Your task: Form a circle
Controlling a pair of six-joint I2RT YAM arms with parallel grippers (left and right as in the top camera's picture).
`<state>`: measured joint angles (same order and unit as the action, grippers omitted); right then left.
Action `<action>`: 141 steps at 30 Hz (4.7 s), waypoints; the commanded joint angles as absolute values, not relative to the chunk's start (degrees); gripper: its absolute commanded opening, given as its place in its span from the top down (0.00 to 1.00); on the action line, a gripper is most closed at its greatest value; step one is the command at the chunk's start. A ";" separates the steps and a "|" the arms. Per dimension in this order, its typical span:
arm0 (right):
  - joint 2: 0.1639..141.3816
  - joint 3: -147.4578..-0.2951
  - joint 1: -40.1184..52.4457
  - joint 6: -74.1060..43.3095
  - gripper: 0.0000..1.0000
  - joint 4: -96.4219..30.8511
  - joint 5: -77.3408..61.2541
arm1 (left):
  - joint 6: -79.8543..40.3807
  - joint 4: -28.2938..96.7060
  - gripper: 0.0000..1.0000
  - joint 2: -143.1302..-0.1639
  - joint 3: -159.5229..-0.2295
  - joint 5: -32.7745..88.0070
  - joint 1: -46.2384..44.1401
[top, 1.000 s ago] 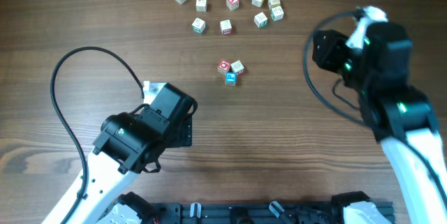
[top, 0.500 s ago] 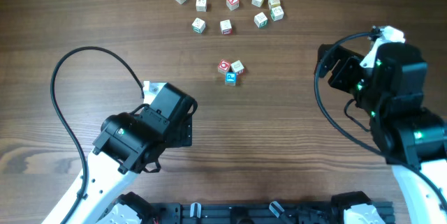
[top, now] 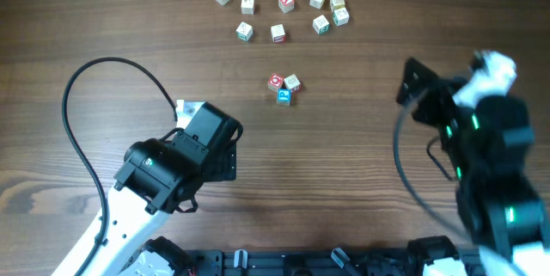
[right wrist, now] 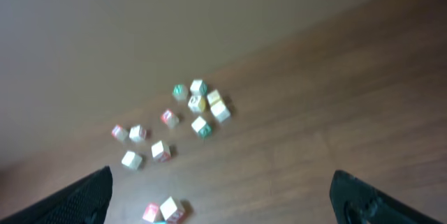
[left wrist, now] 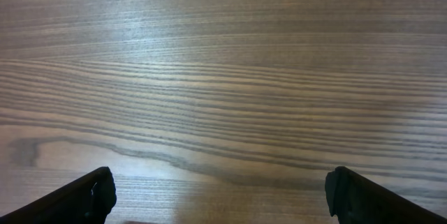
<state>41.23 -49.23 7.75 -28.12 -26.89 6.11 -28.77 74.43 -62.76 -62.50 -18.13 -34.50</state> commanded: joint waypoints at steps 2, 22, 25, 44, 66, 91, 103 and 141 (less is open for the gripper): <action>20.01 -31.33 1.45 -24.62 0.00 -18.59 3.05 | -28.88 74.41 0.00 -62.37 -62.24 -19.11 -34.24; 0.19 -0.30 -1.78 -27.70 0.00 0.47 1.30 | -28.88 74.41 0.00 -62.35 -62.24 -19.09 -34.24; 0.25 -0.30 -1.80 -27.14 0.00 0.36 -0.10 | -28.88 74.41 0.00 -62.35 -62.24 -19.11 -34.24; 0.27 -0.30 -1.80 -27.16 0.00 0.36 -0.10 | -24.51 74.11 0.00 -59.75 -61.14 -21.96 -34.57; 0.27 -0.30 -1.80 -27.16 0.00 0.36 -0.10 | -9.39 8.80 0.00 -1.91 -2.55 -2.63 -2.33; 0.27 -0.30 -1.80 -27.16 0.00 0.36 -0.10 | -7.70 8.93 0.00 -0.16 -2.55 -2.17 -0.80; 0.21 -0.30 -1.83 -25.23 0.00 0.36 0.80 | -7.70 8.93 0.00 -0.16 -2.55 -2.17 -0.80; 0.27 -0.30 3.05 2.85 0.00 0.03 -3.53 | -7.70 8.93 0.00 -0.21 -2.55 -2.17 -0.80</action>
<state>0.78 -0.36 3.29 1.85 -0.08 -2.79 -9.02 8.99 -0.84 -3.14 -2.87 -1.32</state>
